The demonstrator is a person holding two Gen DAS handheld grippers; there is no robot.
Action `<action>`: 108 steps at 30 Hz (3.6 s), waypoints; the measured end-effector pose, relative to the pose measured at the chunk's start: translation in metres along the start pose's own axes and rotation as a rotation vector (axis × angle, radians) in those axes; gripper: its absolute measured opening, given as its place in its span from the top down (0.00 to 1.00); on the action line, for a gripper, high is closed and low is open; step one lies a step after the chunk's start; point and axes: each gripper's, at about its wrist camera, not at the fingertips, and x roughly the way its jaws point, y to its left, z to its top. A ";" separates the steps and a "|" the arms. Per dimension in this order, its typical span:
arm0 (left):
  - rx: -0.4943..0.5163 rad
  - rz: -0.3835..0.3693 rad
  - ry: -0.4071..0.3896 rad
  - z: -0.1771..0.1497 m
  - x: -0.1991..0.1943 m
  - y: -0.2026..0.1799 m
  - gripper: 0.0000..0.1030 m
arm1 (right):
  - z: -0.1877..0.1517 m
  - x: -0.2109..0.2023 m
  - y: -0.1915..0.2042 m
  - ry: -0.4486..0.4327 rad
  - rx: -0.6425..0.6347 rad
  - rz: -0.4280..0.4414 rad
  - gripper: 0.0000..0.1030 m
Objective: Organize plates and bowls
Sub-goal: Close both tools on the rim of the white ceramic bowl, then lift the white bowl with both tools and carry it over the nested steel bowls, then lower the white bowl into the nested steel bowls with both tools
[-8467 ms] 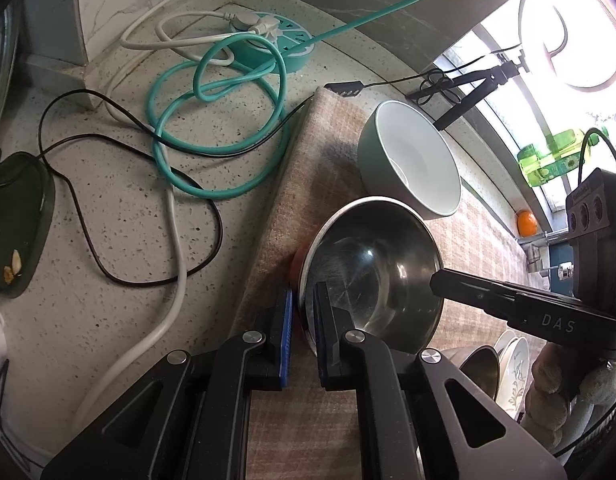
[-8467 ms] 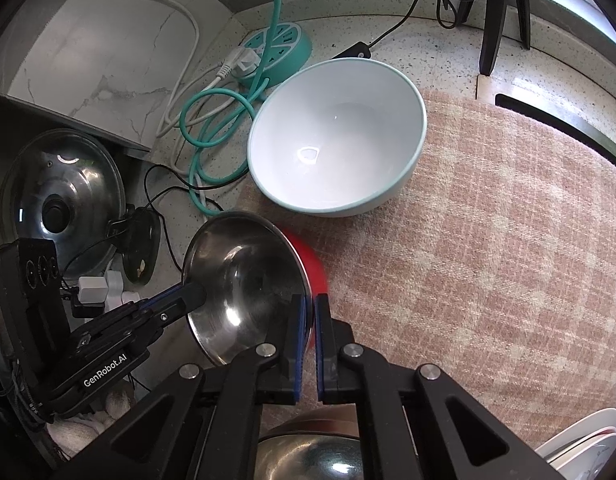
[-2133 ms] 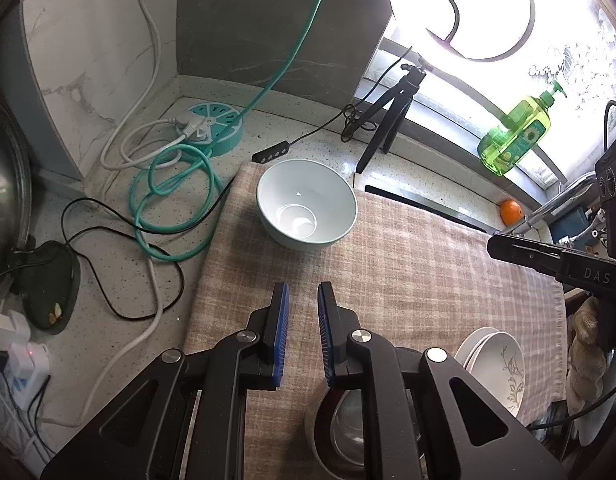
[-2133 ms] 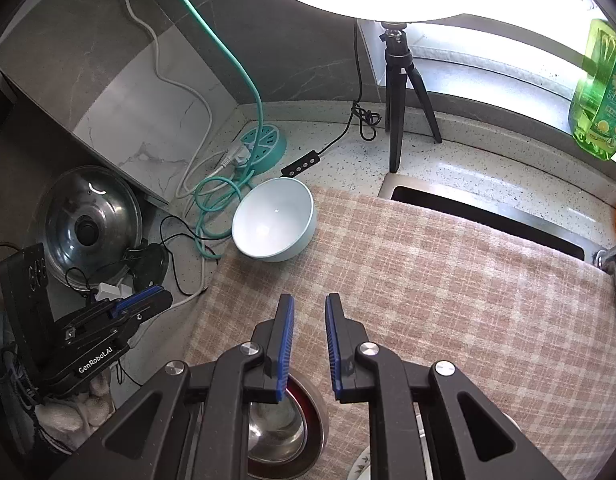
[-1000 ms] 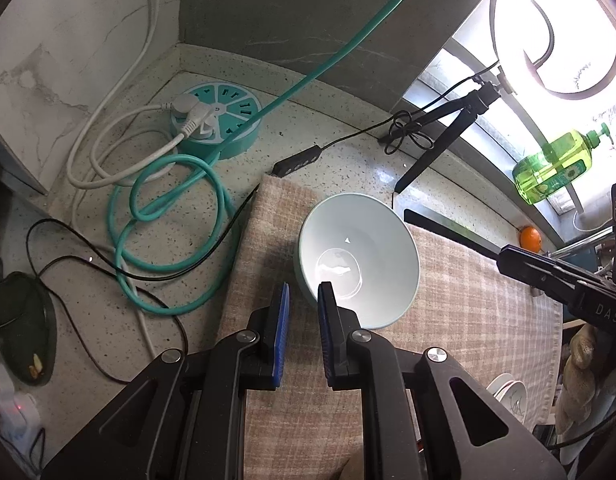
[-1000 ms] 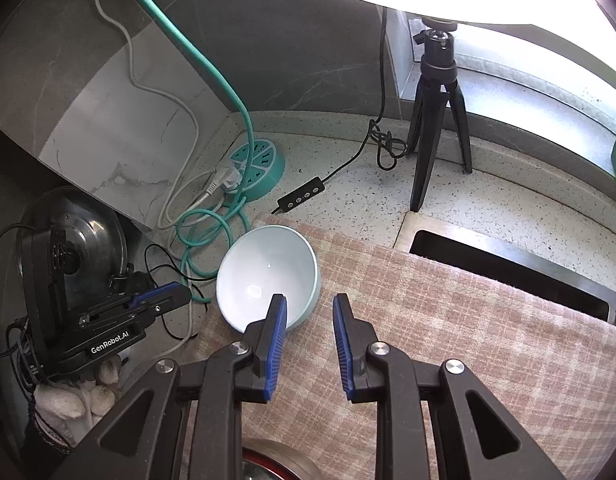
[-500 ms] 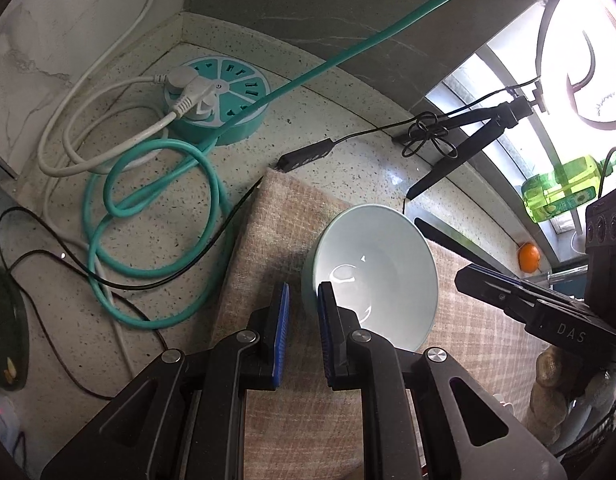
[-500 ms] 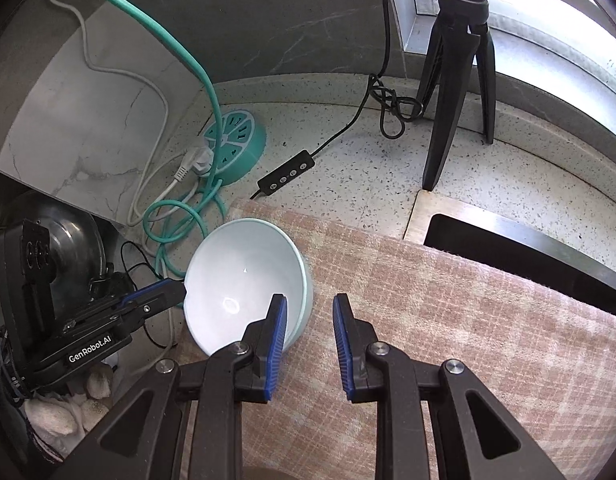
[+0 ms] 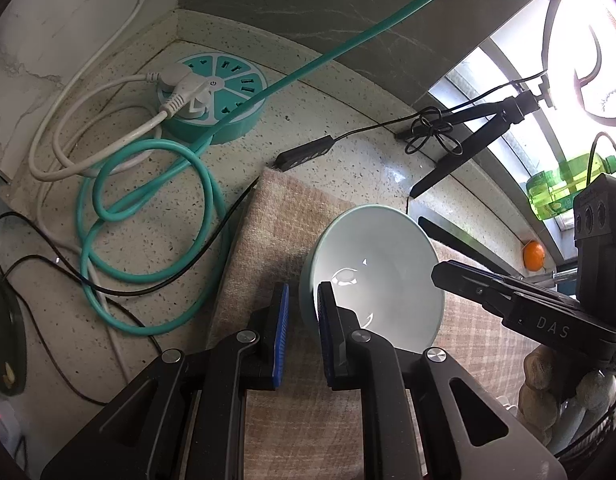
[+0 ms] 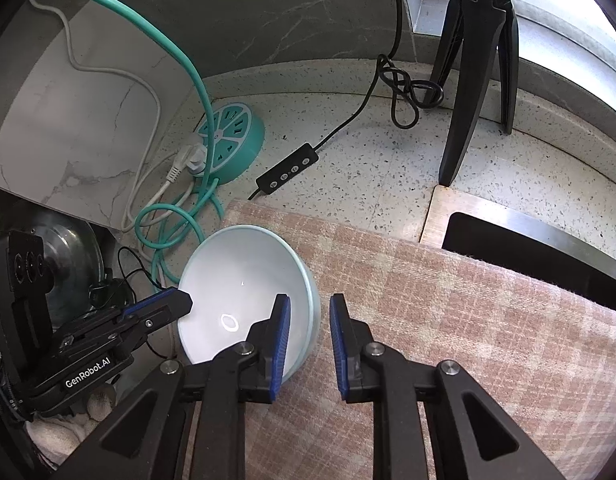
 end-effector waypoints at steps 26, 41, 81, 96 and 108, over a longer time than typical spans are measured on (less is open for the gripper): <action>0.026 -0.010 -0.009 -0.012 -0.012 -0.014 0.90 | -0.009 -0.016 0.001 0.009 0.007 0.023 0.94; 0.066 -0.015 -0.056 -0.030 -0.050 -0.035 0.90 | -0.031 -0.054 0.004 -0.028 0.002 0.043 0.94; 0.056 -0.012 -0.077 -0.131 -0.098 -0.073 0.90 | -0.134 -0.114 0.004 -0.016 -0.039 0.088 0.94; 0.045 -0.014 -0.053 -0.166 -0.098 -0.077 0.90 | -0.171 -0.117 -0.003 -0.007 -0.025 0.107 0.94; 0.052 -0.002 -0.042 -0.182 -0.102 -0.075 0.90 | -0.194 -0.111 -0.005 0.017 -0.003 0.133 0.94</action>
